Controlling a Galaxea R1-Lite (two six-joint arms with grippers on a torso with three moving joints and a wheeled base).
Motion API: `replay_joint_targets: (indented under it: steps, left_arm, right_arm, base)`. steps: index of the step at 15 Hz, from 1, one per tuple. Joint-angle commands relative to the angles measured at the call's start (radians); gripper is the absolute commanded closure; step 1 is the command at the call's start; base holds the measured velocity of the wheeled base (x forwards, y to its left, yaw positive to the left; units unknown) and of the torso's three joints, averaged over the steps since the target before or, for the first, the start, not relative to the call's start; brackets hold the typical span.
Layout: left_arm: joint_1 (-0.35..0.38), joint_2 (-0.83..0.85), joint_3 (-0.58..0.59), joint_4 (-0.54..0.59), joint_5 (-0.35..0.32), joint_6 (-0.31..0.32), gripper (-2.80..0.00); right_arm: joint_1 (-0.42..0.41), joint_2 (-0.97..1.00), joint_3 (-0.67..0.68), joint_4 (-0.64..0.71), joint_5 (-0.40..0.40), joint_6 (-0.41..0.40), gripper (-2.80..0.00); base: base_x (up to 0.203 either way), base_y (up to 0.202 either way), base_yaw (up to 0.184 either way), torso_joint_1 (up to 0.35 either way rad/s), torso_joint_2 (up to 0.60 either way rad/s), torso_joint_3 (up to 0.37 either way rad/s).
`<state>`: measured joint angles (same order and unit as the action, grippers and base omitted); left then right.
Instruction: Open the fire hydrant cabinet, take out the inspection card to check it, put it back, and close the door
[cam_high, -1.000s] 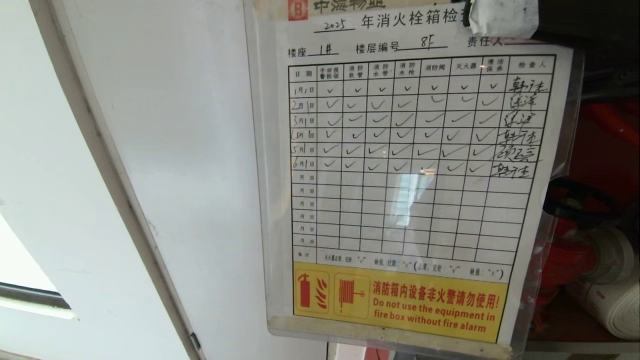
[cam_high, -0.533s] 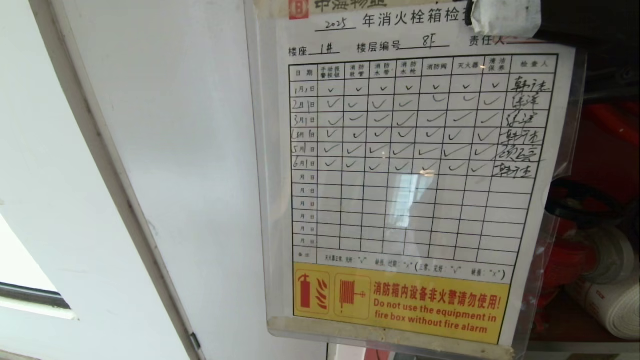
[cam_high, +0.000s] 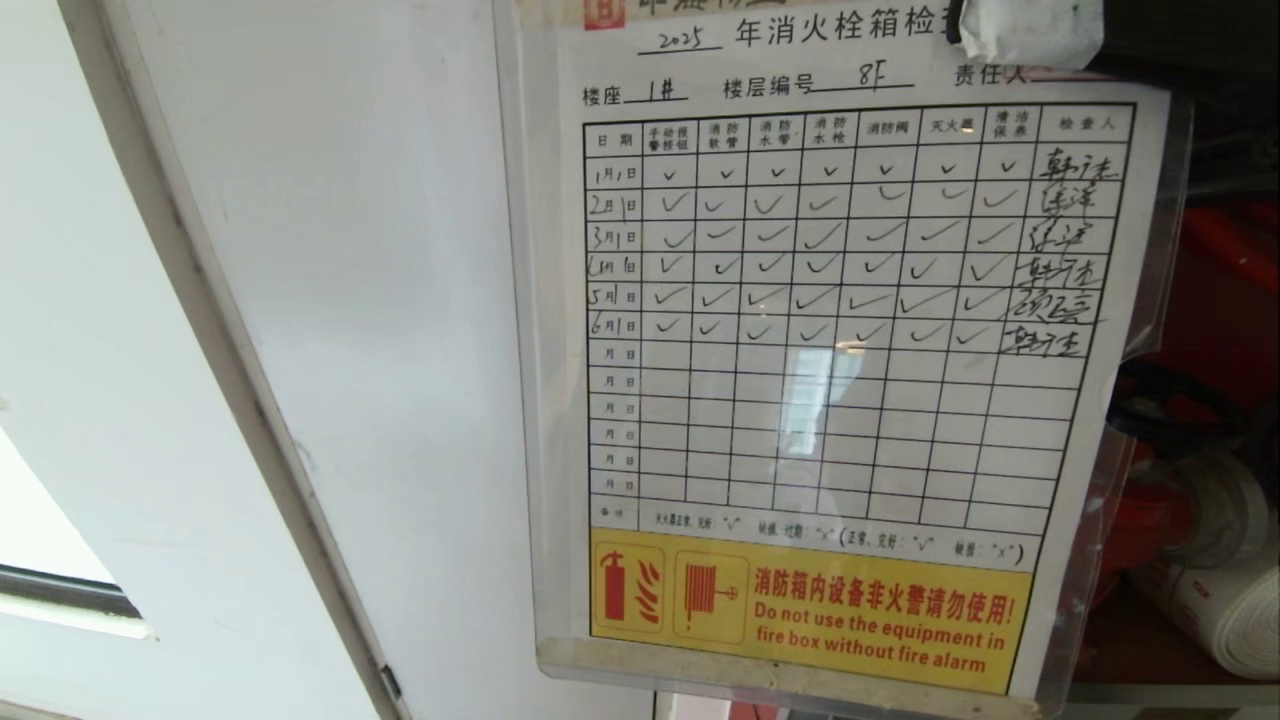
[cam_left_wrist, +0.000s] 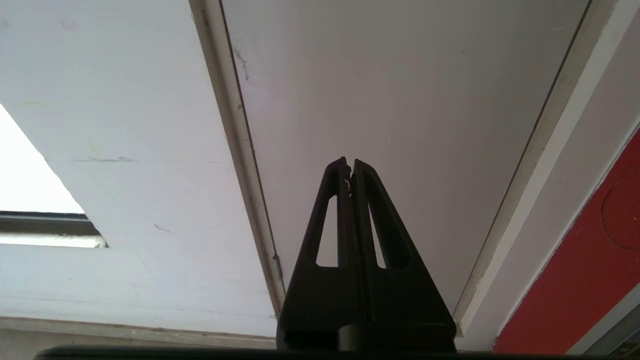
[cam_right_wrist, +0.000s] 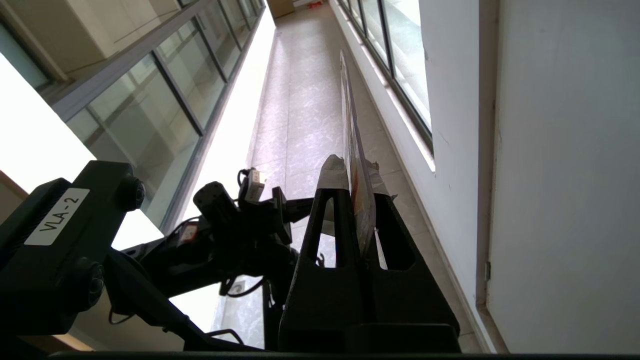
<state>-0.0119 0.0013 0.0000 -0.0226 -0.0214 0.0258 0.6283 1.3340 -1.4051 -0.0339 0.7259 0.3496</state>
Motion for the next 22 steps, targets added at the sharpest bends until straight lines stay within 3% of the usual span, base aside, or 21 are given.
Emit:
replay_joint_targets:
  steps: [1,15,22]
  left_arm:
    - [0.0,0.0,0.014,0.0,0.0,0.0,0.0]
    - [0.0,0.0,0.014,0.0,0.0,0.0,0.0]
    - [0.0,0.0,0.014,0.0,0.0,0.0,0.0]
  right_arm:
    - [0.001,-0.006,0.002,0.0,0.004,0.007,0.0]
    - [-0.001,-0.041,0.023,0.003,-0.003,0.008,0.0]
    - [-0.001,-0.07,0.017,0.117,-0.096,-0.007,0.0]
  base:
    - [0.0,0.0,0.0,0.0,0.0,0.0]
    - [0.0,0.0,0.0,0.0,0.0,0.0]
    - [0.0,0.0,0.0,0.0,0.0,0.0]
